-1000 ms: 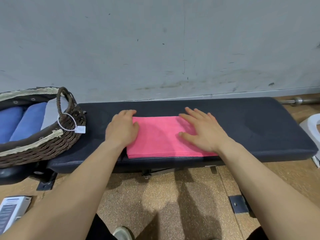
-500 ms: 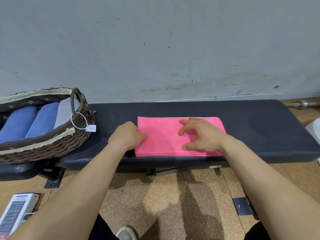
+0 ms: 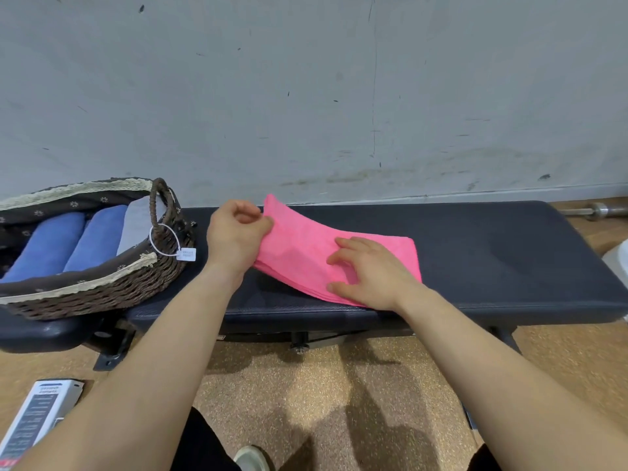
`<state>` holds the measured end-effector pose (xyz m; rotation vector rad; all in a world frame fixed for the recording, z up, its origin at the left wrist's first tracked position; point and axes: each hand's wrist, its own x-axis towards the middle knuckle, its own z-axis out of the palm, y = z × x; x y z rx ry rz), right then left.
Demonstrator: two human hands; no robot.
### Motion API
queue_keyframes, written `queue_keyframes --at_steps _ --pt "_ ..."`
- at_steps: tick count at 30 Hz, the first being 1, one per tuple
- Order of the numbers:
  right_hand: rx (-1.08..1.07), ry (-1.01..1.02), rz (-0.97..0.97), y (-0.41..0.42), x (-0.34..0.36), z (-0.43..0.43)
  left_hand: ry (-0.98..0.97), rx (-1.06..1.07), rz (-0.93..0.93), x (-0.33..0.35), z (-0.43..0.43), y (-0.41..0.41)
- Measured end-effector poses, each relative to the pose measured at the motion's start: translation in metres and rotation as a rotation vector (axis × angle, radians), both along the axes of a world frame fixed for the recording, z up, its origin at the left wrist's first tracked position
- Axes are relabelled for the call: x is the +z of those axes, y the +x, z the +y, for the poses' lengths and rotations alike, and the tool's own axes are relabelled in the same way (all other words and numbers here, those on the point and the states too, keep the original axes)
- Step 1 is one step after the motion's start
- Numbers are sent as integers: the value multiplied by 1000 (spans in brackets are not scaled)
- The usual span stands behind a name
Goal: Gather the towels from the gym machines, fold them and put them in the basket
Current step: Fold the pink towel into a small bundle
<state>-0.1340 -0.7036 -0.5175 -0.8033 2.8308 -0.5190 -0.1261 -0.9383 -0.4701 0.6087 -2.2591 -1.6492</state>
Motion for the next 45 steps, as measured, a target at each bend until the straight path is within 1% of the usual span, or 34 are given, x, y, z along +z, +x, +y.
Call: queue_keyframes --at_steps 4,7,10,13,16,20,23,27,29,33,35,38,42,43,45 --pt "0 14 8 4 -7 -23 52 -12 65 12 7 -2" --pt "-11 -36 12 1 0 -23 51 -16 70 18 15 -3" --pt "-89 -98 62 -2 13 0 53 -16 77 24 26 -7" --pt "-176 -47 77 -1 17 37 41 -44 86 27 44 -10" --pt "-255 -28 38 4 15 69 8 -92 91 28 64 -12" --pt "-271 -31 -37 13 8 90 -91 -147 53 25 95 -18" --pt "-238 -12 -74 19 -1 93 -216 -212 -22 19 118 -21" --pt "-268 -104 -102 21 -6 98 -406 -323 -123 4 149 -16" --pt "-268 -119 -117 20 -7 102 -501 -375 -174 -3 163 -12" --pt "-268 -122 -139 17 -8 103 -646 -429 -205 -17 182 -9" --pt "-266 -119 -128 15 -8 102 -681 -438 -182 -19 187 -7" --pt "-274 -146 -117 15 -7 103 -685 -436 -159 -19 189 -7" --pt "-267 -175 -162 13 -6 105 -680 -491 -168 -22 190 -7" --pt "-303 -193 -171 11 -4 107 -675 -519 -176 -24 189 -7" --pt "-446 -231 -137 9 3 109 -649 -583 -179 -25 185 -6"
